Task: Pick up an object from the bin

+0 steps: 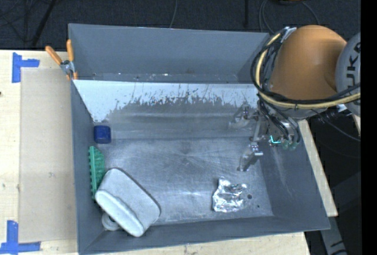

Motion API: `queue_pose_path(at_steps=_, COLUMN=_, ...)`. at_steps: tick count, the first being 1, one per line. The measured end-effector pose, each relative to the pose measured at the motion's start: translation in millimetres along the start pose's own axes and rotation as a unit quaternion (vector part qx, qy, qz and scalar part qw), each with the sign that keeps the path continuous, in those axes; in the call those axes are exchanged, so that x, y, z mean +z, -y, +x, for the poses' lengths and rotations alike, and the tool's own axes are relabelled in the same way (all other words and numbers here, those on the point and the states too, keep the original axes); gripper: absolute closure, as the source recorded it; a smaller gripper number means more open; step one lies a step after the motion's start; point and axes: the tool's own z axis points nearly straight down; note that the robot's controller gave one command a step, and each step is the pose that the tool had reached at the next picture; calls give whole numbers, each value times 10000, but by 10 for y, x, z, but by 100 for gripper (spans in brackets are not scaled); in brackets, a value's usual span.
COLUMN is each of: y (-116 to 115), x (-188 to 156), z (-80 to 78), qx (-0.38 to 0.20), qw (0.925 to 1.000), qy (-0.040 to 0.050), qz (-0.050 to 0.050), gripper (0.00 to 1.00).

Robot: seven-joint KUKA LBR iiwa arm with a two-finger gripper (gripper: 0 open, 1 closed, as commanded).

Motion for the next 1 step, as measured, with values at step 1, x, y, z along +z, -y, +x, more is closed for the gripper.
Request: queue_pose_path(at_steps=1, y=227, x=1512, z=551, qx=-1897, qw=9818, qy=80, qz=10, gripper=0)
